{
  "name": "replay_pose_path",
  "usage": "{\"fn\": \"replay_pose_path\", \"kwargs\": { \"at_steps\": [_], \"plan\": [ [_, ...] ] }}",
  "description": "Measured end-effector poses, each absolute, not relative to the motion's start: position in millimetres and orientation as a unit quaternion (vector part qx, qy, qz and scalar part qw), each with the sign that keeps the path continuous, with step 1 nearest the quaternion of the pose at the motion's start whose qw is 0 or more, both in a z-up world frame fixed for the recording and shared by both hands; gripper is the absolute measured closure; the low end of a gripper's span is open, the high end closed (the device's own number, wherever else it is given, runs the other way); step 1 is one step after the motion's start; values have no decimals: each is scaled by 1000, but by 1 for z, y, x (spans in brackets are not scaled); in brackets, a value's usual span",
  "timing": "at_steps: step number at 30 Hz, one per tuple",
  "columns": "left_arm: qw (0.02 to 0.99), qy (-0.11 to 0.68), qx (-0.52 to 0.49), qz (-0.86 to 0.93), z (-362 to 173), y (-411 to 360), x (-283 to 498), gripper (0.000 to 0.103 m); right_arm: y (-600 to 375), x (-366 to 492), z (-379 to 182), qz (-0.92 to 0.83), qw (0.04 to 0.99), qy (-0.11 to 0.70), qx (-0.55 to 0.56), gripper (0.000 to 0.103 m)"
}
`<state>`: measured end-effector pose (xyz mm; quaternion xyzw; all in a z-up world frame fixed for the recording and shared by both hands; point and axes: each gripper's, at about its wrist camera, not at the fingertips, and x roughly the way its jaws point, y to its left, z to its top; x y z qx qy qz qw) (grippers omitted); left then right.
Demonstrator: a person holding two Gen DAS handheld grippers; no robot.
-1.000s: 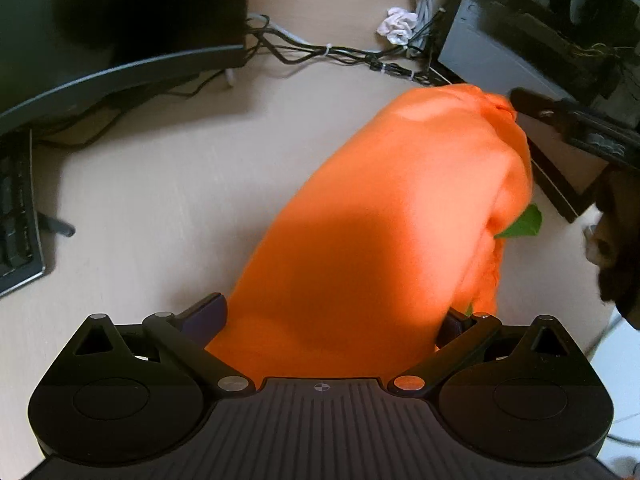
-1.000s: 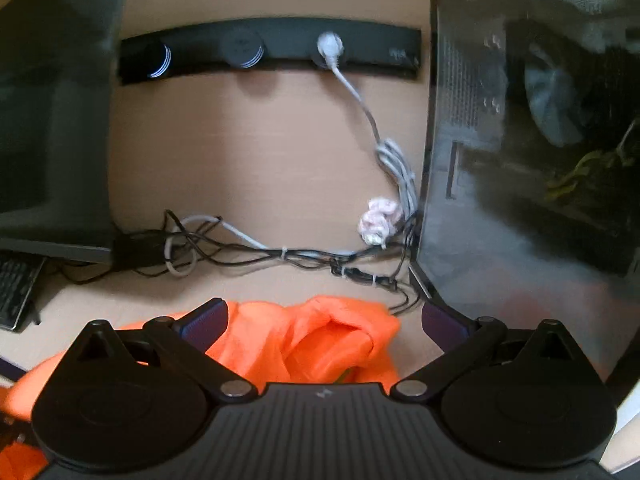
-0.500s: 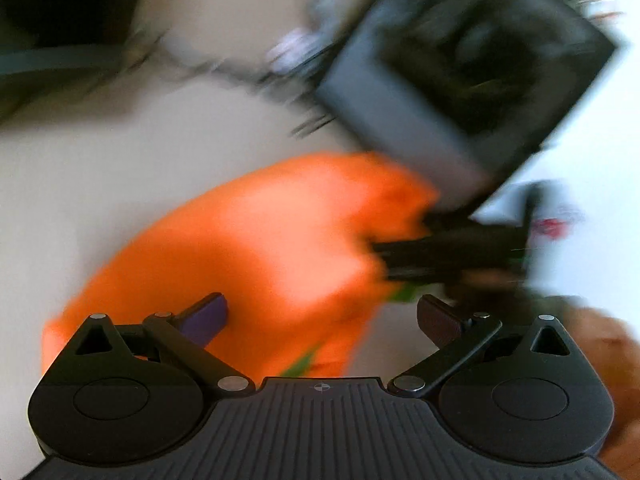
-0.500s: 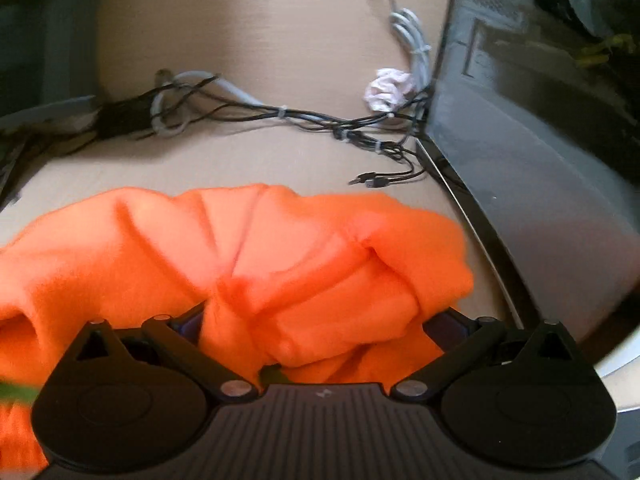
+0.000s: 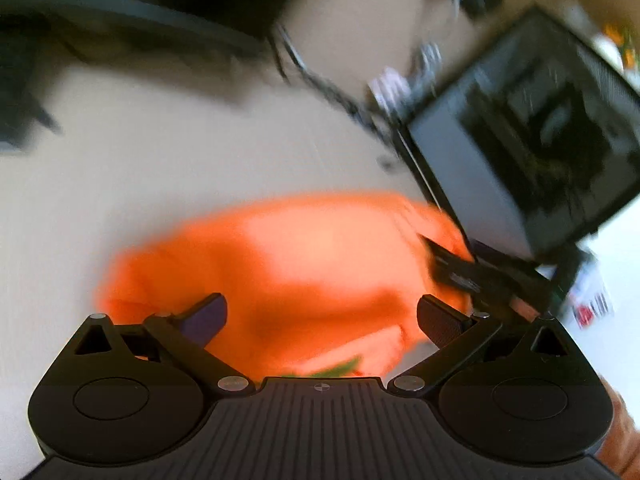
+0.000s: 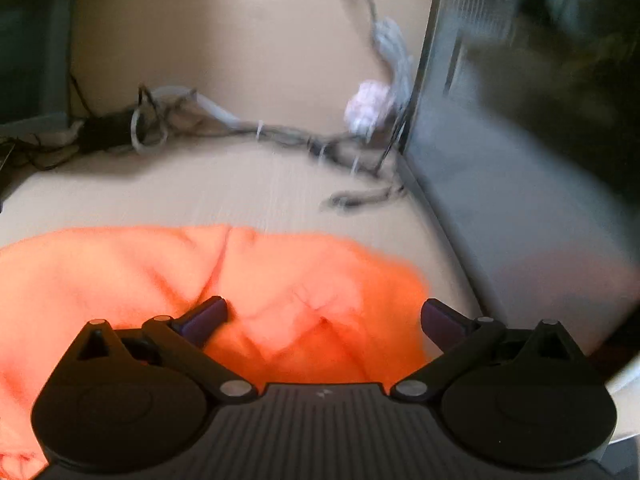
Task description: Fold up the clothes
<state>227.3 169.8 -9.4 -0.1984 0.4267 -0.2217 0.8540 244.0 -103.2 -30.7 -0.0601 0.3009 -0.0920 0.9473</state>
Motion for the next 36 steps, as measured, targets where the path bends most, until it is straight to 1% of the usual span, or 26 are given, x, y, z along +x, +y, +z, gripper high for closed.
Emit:
{"fn": "replay_pose_path", "kwargs": {
  "at_steps": [2,7,13,14,18,20,21,23,24,25,27,29,30,31,32,33,35,36],
  "plan": [
    [870,411,-206,-177,-1,190,217,0,-76,217,-2,-32,964,249,-85,1],
    [860,424,-269,-93,-14,224,208,0,1,179,3,212,939,256,-82,1],
    [840,438,-307,-94,-20,220,196,0,60,184,-45,239,918,264,-174,1],
    [835,441,-314,-95,-21,221,193,0,57,187,-42,238,922,258,-165,1],
    [818,451,-338,-115,-27,227,191,0,39,182,-6,199,957,176,-116,1],
    [809,451,-352,-134,-31,228,196,0,31,188,13,202,962,164,-85,1],
    [804,453,-359,-142,-32,227,199,0,29,195,14,205,960,175,-72,4],
    [793,457,-371,-156,-34,223,204,0,25,212,2,199,951,230,-52,21],
    [787,461,-376,-164,-36,220,206,0,22,219,-5,196,946,256,-40,38],
    [780,466,-381,-173,-38,217,208,0,15,220,-13,194,940,278,-23,43],
    [769,480,-381,-185,-44,206,212,0,1,221,-29,191,928,320,9,45],
    [764,491,-372,-193,-48,193,218,0,-1,216,-45,198,922,333,-7,43],
    [763,495,-366,-196,-49,186,222,0,-1,212,-52,202,919,338,-17,41],
    [763,497,-361,-201,-49,179,225,0,3,203,-54,213,920,328,-40,36],
    [763,495,-358,-209,-46,173,229,0,5,201,-55,220,918,325,-51,33],
    [763,491,-358,-218,-42,168,232,0,4,200,-52,223,918,325,-47,28],
    [764,479,-357,-244,-29,157,239,0,3,194,-40,227,921,315,-27,24],
    [764,472,-356,-257,-22,152,242,0,3,190,-35,230,923,308,-20,17]
  ]
}}
